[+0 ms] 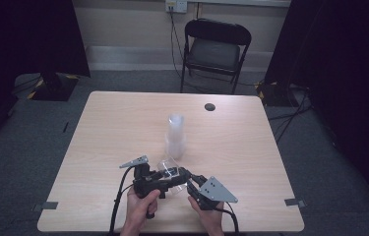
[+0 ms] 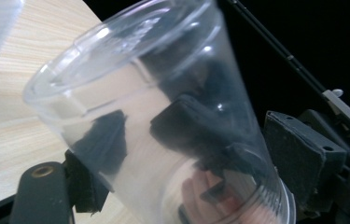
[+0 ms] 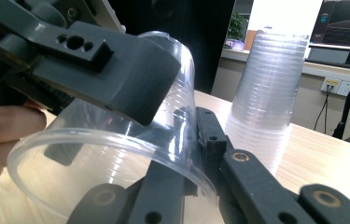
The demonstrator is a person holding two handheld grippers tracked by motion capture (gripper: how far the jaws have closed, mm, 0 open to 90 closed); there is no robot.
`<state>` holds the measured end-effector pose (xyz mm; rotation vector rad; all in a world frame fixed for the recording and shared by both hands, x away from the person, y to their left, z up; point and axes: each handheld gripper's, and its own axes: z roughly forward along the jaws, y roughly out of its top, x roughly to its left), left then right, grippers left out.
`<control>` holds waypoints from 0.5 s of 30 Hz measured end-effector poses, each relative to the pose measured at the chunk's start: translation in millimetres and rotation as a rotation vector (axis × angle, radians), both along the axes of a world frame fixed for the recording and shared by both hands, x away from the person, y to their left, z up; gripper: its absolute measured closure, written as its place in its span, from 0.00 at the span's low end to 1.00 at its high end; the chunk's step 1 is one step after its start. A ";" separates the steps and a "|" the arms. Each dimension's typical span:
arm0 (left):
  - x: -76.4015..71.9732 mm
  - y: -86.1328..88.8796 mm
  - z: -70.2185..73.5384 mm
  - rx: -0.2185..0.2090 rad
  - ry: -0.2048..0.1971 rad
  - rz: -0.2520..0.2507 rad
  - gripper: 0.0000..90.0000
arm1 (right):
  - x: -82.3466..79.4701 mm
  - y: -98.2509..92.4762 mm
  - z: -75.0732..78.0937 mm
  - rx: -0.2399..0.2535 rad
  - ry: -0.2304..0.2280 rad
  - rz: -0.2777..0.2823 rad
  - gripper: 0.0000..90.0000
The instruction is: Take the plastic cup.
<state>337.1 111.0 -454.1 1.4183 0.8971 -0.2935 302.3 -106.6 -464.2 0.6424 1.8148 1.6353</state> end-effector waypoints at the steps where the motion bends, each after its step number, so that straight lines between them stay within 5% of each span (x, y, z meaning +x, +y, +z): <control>1: 0.0 0.0 0.0 0.000 0.000 0.000 0.23 | 0.0 0.0 0.0 0.000 0.000 0.000 0.99; 15: 1.0 0.1 0.4 -0.024 0.004 -0.007 0.22 | 1.7 -4.5 1.8 0.013 -0.007 -0.022 0.99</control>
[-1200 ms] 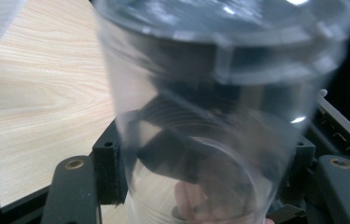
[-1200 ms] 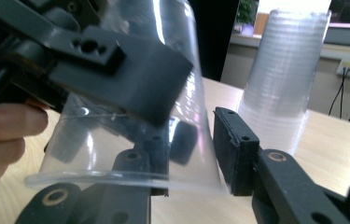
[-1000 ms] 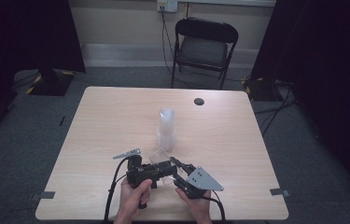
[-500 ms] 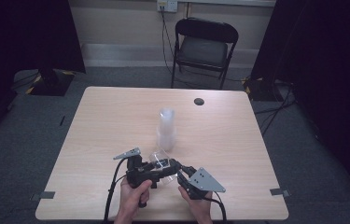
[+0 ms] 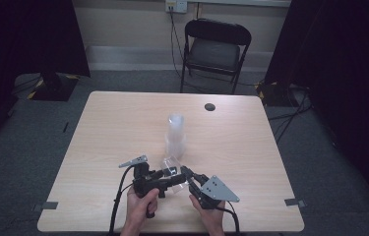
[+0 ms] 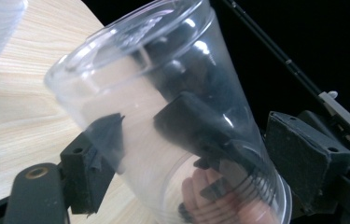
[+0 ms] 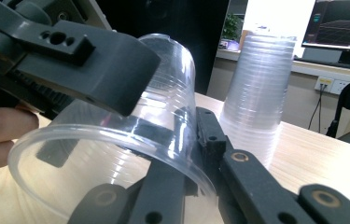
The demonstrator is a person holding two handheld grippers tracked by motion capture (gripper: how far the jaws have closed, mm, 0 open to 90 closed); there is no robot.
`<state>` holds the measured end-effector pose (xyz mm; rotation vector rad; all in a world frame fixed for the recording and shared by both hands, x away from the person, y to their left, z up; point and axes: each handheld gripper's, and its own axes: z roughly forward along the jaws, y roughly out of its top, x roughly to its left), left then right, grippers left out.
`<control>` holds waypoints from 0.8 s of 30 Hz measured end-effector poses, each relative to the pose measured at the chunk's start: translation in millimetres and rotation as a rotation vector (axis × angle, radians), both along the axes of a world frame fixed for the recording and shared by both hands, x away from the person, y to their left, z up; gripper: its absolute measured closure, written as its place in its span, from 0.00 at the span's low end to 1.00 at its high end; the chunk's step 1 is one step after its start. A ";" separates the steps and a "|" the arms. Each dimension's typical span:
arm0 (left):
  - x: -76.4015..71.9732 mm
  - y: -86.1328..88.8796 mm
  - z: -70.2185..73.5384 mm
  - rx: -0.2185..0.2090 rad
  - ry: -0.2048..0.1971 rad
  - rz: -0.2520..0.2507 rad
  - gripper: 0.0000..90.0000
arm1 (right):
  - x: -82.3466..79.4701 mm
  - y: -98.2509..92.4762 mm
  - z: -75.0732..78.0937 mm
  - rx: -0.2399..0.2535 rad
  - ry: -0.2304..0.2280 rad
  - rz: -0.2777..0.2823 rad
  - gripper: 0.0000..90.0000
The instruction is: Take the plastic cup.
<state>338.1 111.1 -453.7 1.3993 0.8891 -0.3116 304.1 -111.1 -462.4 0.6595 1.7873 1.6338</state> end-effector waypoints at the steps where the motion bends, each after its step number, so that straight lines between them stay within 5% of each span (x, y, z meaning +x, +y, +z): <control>1: -0.2 -0.1 0.4 0.000 -0.002 -0.001 0.22 | -0.2 -0.8 0.1 0.002 0.005 0.001 0.99; 14: -1.2 11.4 1.2 0.006 -0.040 0.020 0.22 | 3.1 -15.2 1.6 0.050 0.048 -0.049 0.99; 21: -4.3 11.9 2.5 0.111 -0.129 0.046 0.19 | 5.0 -18.8 1.9 0.055 0.111 -0.046 0.99; 24: -4.4 13.0 2.9 0.120 -0.138 0.058 0.19 | 5.2 -23.1 1.9 0.071 0.127 -0.058 0.99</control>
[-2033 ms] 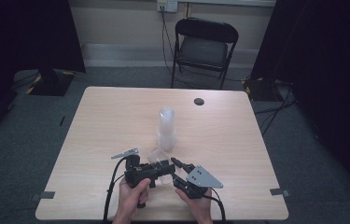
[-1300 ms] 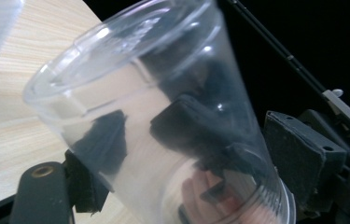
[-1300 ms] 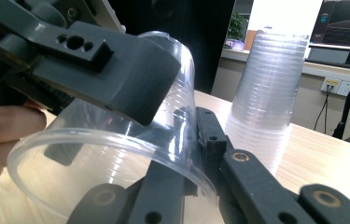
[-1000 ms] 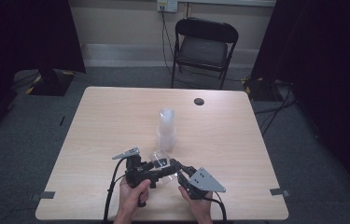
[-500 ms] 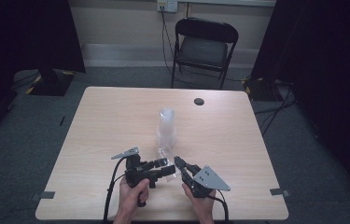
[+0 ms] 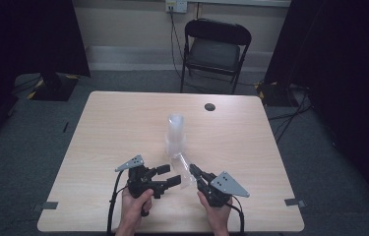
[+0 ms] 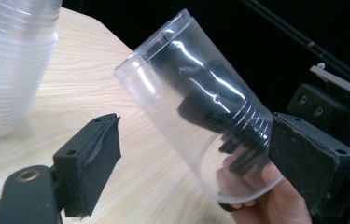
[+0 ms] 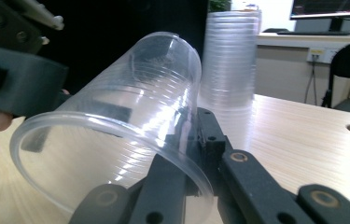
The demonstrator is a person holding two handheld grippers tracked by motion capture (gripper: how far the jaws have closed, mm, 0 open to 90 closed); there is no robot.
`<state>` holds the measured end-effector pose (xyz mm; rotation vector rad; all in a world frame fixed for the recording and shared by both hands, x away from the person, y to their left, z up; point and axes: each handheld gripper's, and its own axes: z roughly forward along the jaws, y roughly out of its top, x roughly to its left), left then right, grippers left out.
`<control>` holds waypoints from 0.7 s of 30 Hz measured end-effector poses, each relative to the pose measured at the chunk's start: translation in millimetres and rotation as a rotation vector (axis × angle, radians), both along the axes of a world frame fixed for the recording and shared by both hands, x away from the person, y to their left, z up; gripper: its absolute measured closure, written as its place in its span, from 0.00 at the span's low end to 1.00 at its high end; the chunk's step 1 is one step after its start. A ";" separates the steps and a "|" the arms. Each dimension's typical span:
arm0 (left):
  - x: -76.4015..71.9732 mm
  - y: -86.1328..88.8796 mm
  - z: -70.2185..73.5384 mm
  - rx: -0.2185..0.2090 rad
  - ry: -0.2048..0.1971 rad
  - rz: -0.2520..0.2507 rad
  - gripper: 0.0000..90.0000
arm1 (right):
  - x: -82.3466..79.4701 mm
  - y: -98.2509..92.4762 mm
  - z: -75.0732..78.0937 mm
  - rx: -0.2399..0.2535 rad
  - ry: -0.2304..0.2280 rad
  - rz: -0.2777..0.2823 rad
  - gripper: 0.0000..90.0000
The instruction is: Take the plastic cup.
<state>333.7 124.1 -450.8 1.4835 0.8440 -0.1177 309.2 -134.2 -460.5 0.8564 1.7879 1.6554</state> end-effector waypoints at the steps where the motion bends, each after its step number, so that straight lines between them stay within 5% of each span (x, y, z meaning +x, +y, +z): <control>1: -0.2 0.9 0.2 0.012 -0.011 0.006 0.19 | 0.7 -4.5 0.0 0.016 0.018 -0.002 0.99; 3: 0.1 2.7 1.5 0.051 -0.023 0.016 0.19 | 0.4 -7.2 -0.1 0.019 0.027 -0.011 0.99; 5: 0.0 2.5 2.9 0.134 -0.060 0.036 0.19 | 0.7 -13.1 0.0 0.029 0.046 -0.011 0.99; 15: 1.3 8.4 2.7 0.271 -0.179 0.167 0.20 | 0.8 -27.8 3.2 0.003 0.121 -0.020 0.99; 21: 1.8 11.4 2.0 0.321 -0.201 0.109 0.22 | 5.6 -19.0 6.2 -0.033 0.192 0.043 1.00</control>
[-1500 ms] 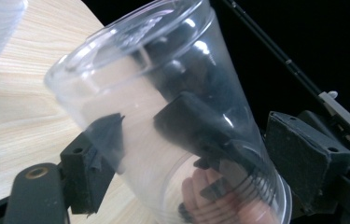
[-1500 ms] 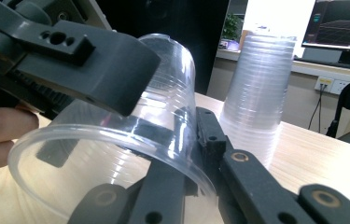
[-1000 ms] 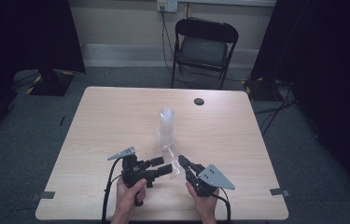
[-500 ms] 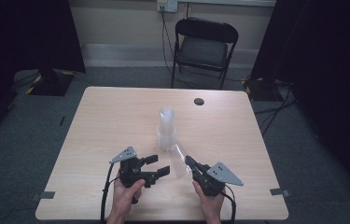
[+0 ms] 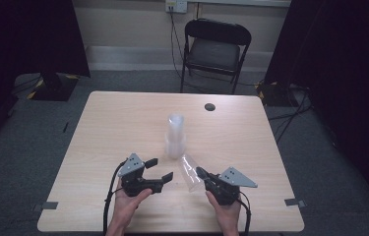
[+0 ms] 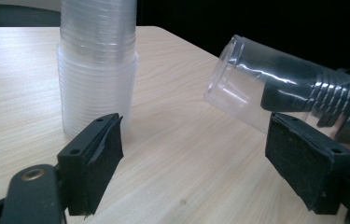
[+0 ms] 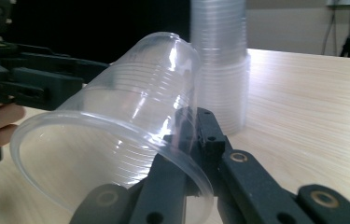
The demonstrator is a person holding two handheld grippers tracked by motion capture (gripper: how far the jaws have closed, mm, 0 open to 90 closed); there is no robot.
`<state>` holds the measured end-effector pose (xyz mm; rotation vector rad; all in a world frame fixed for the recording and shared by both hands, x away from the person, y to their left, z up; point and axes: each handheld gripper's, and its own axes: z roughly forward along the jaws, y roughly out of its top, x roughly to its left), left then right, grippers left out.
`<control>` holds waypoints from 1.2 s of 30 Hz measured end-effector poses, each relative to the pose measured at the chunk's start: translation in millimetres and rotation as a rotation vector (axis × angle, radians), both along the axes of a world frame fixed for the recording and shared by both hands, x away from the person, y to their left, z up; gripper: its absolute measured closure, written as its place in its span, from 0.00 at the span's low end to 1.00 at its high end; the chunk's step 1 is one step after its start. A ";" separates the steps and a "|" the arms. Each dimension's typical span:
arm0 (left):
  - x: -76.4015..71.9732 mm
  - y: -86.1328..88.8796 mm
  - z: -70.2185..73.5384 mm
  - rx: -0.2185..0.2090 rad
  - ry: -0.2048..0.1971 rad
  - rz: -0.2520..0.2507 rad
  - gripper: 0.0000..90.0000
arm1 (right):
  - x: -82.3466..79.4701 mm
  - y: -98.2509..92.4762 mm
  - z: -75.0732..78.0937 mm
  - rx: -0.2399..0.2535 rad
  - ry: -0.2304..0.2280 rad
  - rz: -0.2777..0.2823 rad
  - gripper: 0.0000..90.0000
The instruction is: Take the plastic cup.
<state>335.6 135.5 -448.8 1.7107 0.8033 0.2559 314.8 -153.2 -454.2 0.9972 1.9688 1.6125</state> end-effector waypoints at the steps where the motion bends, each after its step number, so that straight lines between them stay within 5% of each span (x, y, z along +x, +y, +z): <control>1: 0.0 0.0 0.0 0.000 0.000 0.000 0.24 | 0.0 0.0 0.0 0.000 0.000 0.000 1.00; 8: -2.0 0.0 2.8 0.060 -0.063 -0.050 0.21 | 5.1 2.7 7.3 -0.048 0.052 0.040 1.00; 12: -1.4 -1.8 2.5 0.102 -0.074 -0.054 0.29 | 11.5 6.3 10.8 -0.119 0.135 0.080 1.00; 18: -4.7 -5.6 4.2 0.179 -0.116 -0.082 0.30 | 17.0 8.0 12.7 -0.109 0.195 0.118 1.00; 26: -10.4 -10.7 6.5 0.252 -0.184 -0.145 0.25 | 25.0 15.4 19.8 -0.166 0.260 0.170 1.00; 29: -10.5 -13.7 6.5 0.263 -0.195 -0.106 0.17 | 28.8 19.8 21.0 -0.210 0.293 0.186 1.00; 36: -15.2 -20.0 4.1 0.282 -0.264 -0.160 0.17 | 35.4 25.6 21.0 -0.248 0.357 0.205 1.00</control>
